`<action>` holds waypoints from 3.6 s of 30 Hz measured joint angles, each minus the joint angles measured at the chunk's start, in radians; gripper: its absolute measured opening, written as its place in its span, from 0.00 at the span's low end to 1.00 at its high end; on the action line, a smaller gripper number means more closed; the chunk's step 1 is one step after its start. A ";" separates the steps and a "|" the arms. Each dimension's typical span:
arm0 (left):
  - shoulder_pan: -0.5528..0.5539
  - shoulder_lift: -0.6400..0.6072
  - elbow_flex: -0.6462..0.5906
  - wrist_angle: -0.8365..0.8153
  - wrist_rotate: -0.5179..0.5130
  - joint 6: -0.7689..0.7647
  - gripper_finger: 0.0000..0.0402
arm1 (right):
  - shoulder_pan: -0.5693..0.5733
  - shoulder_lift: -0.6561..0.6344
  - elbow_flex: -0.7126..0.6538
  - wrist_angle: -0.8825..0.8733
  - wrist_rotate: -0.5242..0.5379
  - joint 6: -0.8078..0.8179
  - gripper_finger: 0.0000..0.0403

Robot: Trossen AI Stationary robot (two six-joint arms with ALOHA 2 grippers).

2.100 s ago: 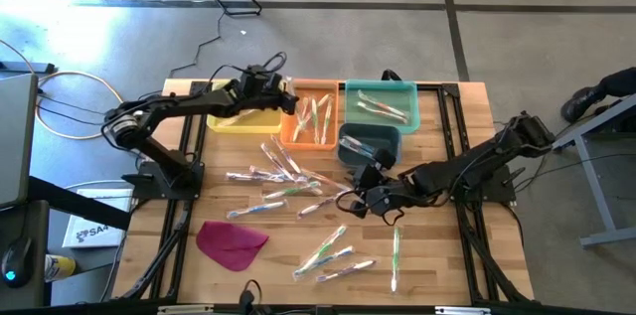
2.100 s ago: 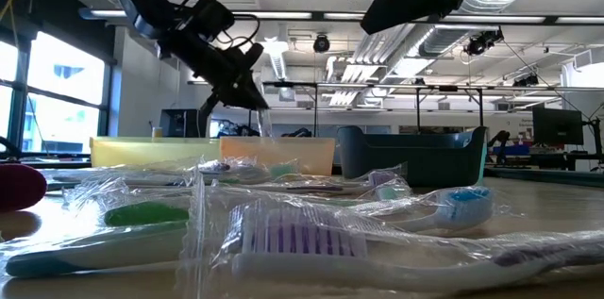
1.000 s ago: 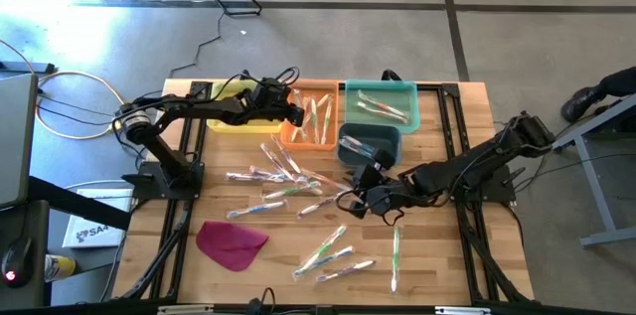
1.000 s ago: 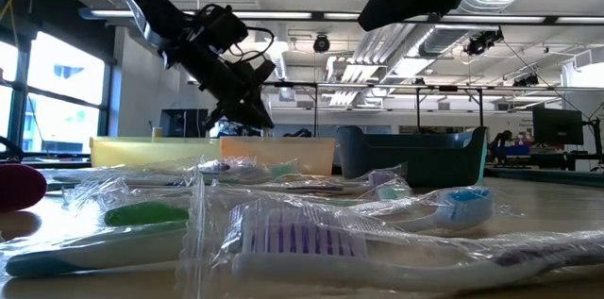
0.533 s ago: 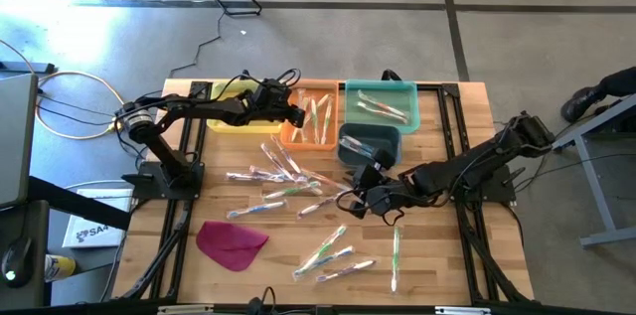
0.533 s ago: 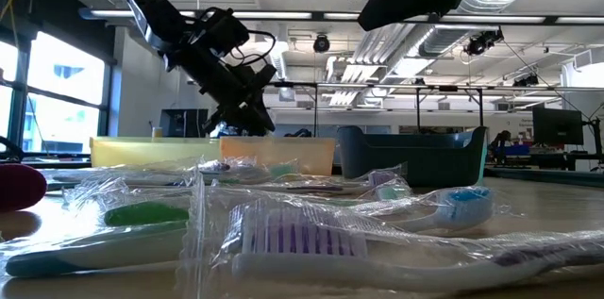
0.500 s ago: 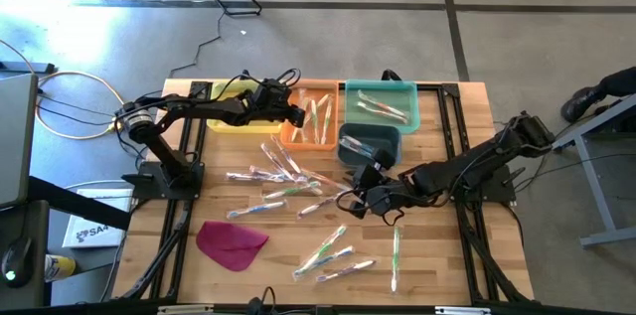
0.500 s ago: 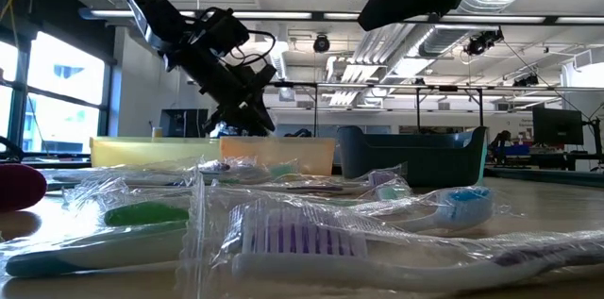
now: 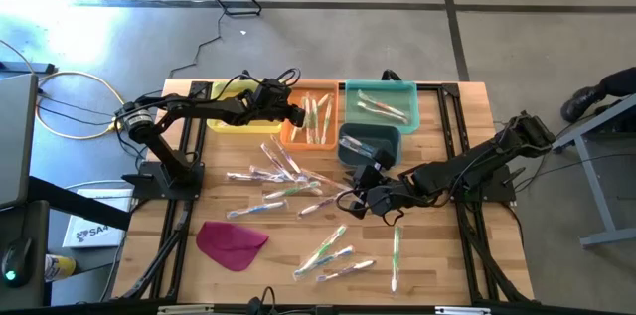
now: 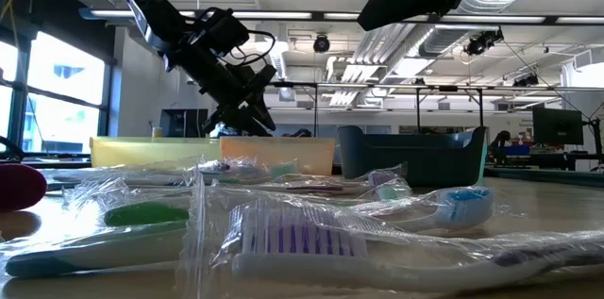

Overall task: Pick & Place Toothbrushes
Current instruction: Put the green toothbrush into the orange bin

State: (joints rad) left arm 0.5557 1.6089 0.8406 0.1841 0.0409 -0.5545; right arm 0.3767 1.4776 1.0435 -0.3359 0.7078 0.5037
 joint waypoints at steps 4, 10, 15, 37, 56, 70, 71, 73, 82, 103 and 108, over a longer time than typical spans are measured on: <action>0.000 0.000 0.000 0.000 0.000 0.000 0.28 | 0.000 0.000 0.000 0.000 0.000 0.000 0.16; 0.000 0.000 0.000 0.001 0.008 0.049 0.26 | 0.000 0.000 0.000 0.002 0.000 0.000 0.16; 0.000 0.000 0.000 0.001 0.024 0.060 0.16 | 0.000 0.000 0.000 0.013 0.000 -0.002 0.16; -0.124 -0.108 0.000 -0.018 0.102 0.370 0.00 | 0.016 -0.018 0.000 -0.054 0.019 0.026 0.04; -0.330 -0.435 -0.106 -0.127 0.004 0.479 0.00 | 0.022 -0.038 0.000 -0.092 0.027 -0.001 0.01; -0.480 -0.714 -0.295 -0.078 -0.060 0.519 0.00 | 0.116 -0.058 0.000 -0.240 0.171 0.121 0.01; -0.492 -0.728 -0.299 -0.074 -0.060 0.522 0.00 | 0.122 -0.065 0.000 -0.235 0.159 0.115 0.01; -0.518 -0.758 -0.315 -0.075 -0.060 0.524 0.00 | 0.128 -0.080 0.000 -0.227 0.119 0.092 0.01; -0.637 -0.784 -0.328 -0.074 -0.160 0.524 0.00 | 0.073 -0.119 0.000 -0.082 -0.078 -0.138 0.00; -0.701 -0.784 -0.327 -0.091 -0.189 0.528 0.00 | 0.064 -0.113 0.000 -0.177 -0.327 0.448 0.00; -0.700 -0.784 -0.327 -0.090 -0.188 0.531 0.00 | 0.105 -0.113 0.000 -0.216 -0.390 0.690 0.00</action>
State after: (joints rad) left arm -0.1448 0.8253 0.5133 0.0940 -0.1474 -0.0231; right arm 0.4818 1.3647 1.0435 -0.5518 0.3175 1.1939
